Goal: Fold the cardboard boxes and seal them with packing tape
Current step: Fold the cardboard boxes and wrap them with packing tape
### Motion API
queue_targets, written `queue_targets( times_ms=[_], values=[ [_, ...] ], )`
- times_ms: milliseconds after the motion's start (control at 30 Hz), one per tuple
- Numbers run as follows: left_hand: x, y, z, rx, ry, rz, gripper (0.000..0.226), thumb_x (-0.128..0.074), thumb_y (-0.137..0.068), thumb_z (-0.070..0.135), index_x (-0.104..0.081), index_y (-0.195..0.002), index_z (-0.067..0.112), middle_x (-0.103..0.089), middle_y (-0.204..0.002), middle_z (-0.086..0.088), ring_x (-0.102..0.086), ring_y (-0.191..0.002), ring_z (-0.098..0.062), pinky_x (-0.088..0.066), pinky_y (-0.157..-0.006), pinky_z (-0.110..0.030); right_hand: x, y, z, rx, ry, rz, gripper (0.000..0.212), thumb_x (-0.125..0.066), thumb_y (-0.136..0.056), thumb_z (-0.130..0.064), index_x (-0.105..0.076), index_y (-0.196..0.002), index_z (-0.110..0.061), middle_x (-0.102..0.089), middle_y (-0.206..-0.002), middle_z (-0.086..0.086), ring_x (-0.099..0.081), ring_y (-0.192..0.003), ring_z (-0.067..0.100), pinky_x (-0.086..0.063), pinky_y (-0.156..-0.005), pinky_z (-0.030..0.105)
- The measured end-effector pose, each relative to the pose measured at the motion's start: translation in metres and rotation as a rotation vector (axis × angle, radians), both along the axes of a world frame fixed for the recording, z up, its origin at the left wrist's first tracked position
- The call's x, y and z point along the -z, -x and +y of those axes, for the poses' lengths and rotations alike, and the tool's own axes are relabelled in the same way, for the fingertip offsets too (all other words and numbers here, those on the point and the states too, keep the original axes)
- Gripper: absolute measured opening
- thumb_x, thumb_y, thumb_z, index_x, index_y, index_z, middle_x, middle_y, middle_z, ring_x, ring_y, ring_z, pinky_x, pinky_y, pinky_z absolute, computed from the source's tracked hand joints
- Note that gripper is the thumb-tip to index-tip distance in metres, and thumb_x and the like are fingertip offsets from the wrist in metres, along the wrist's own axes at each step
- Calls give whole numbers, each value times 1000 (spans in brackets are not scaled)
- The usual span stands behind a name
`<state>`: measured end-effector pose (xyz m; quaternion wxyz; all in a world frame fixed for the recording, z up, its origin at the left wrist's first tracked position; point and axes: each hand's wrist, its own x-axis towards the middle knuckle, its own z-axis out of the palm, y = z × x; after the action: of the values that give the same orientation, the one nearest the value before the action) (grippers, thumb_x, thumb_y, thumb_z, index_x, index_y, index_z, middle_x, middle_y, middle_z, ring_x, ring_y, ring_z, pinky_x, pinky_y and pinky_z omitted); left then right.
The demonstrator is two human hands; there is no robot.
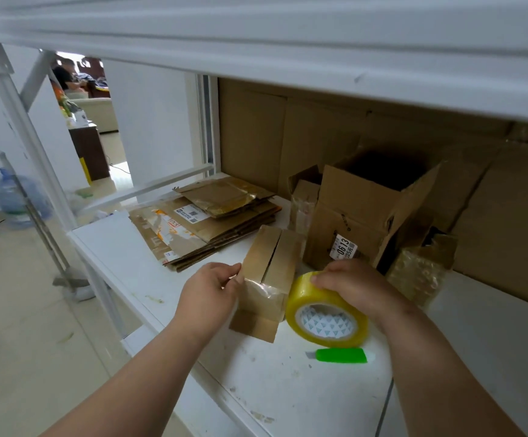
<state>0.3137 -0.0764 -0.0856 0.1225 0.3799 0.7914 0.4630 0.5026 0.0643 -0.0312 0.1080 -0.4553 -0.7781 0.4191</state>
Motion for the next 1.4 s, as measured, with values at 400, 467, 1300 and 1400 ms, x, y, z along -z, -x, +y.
queue_targets(
  times_ms=[400, 467, 1300, 1400],
  values=[
    [-2, 29, 5, 10, 33, 269, 35, -58, -92, 9, -69, -121, 25, -64, -109, 3, -59, -90, -14, -39, -75, -22, 4, 25, -26, 70, -4, -84, 40, -62, -88, -54, -62, -115, -24, -66, -110, 0, -64, -103, 23, -54, -94, 43],
    [-4, 33, 8, 37, 56, 288, 34, -58, -91, 10, -69, -119, 26, -63, -106, 6, -58, -88, -14, -37, -74, -22, 0, 27, -28, 73, -68, -136, 31, -60, -89, -51, -61, -113, -31, -65, -108, -2, -63, -102, 22, -54, -93, 41],
    [-6, 70, 22, 379, 38, 269, 18, -68, -91, 23, -65, -108, 21, -60, -84, 12, -56, -78, -7, -37, -64, -18, 12, 90, -56, 178, -791, -717, 56, -42, -76, -79, -57, -77, -25, -55, -67, -6, -54, -71, 19, -27, -104, 52],
    [-4, 69, 24, 375, 52, 299, 24, -64, -90, 23, -62, -114, 21, -63, -87, 9, -57, -81, -12, -37, -69, -23, 11, 91, -60, 184, -785, -700, 58, -41, -74, -79, -57, -77, -23, -52, -66, -6, -53, -71, 20, -26, -108, 53]
  ],
)
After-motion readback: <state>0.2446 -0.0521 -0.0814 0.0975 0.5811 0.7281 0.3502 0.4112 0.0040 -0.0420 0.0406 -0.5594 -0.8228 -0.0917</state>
